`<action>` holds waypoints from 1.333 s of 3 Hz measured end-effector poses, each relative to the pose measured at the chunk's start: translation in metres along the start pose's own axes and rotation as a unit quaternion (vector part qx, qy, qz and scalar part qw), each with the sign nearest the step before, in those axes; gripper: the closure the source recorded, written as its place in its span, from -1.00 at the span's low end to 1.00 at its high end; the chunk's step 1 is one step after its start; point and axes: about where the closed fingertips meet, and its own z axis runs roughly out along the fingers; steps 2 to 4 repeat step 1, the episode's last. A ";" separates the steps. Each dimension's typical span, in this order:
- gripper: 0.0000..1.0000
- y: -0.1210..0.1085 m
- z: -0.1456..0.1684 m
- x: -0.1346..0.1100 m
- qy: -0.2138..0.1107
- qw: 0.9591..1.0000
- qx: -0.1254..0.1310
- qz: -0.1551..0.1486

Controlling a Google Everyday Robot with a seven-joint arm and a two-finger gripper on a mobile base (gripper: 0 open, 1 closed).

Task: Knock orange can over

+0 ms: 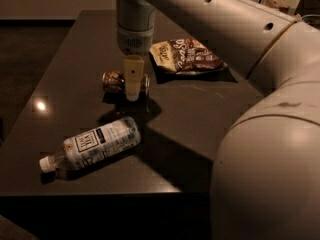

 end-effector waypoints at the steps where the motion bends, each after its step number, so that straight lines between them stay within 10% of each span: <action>1: -1.00 0.000 0.000 0.000 0.000 1.000 0.000 0.000; 4: -1.00 0.000 0.000 0.000 0.000 1.000 0.000 0.000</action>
Offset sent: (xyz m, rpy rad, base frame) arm 0.0000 0.0000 0.0000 0.0000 0.0000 0.0000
